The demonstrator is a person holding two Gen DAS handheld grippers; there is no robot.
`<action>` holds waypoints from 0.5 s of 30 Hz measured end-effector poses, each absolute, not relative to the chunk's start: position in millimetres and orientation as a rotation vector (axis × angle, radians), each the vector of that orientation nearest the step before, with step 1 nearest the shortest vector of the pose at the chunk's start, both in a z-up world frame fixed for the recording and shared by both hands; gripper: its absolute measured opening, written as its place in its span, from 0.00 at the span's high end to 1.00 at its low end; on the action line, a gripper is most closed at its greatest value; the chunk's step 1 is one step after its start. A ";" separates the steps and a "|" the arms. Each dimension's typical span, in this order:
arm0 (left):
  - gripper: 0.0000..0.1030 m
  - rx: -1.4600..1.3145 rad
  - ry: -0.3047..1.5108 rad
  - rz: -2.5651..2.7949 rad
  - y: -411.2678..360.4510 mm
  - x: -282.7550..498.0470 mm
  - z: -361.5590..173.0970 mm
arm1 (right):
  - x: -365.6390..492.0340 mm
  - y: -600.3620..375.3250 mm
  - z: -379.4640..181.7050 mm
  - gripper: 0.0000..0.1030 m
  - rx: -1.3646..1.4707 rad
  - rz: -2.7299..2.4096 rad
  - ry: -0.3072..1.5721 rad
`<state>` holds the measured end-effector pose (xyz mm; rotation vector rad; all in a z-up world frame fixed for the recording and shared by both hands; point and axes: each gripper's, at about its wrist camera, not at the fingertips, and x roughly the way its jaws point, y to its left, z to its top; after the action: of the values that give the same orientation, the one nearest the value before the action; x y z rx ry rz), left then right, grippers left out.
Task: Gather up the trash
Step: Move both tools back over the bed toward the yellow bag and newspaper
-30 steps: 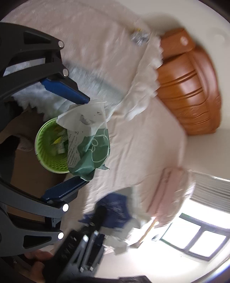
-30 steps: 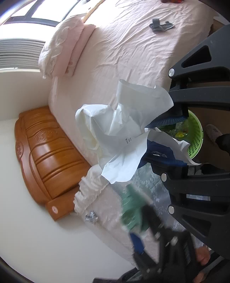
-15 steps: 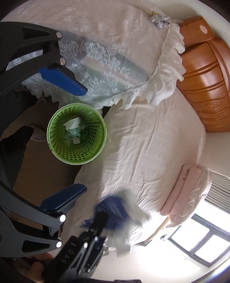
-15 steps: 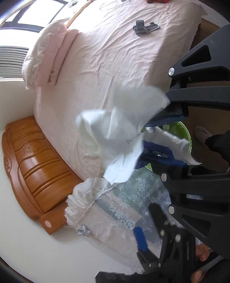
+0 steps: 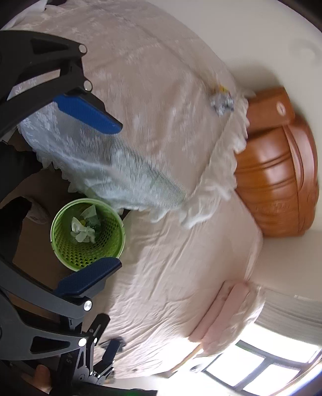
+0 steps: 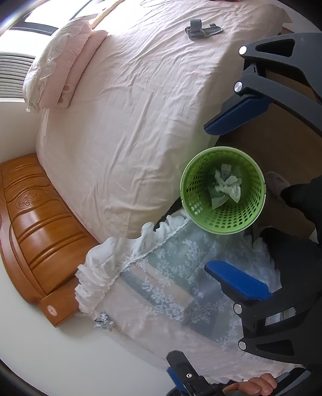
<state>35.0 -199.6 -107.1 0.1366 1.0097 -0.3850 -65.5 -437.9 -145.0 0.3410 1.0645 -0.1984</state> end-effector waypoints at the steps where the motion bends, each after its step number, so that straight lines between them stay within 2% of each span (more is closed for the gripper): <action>1: 0.08 0.131 1.006 -0.374 -194.9 37.0 -105.5 | -62.8 -436.4 -143.8 0.02 0.347 -0.197 1.061; 8: 0.08 0.094 0.978 -0.304 -157.8 58.0 -94.2 | -37.5 -415.0 -133.0 0.02 0.349 -0.153 1.042; 15: 0.08 0.064 0.945 -0.194 -105.4 100.7 -83.7 | 26.8 -363.0 -113.3 0.02 0.272 -0.032 1.020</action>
<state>100.7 -105.4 -83.7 0.0642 0.9453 -0.1939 26.8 -363.0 -113.3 0.2716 1.0196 -0.0318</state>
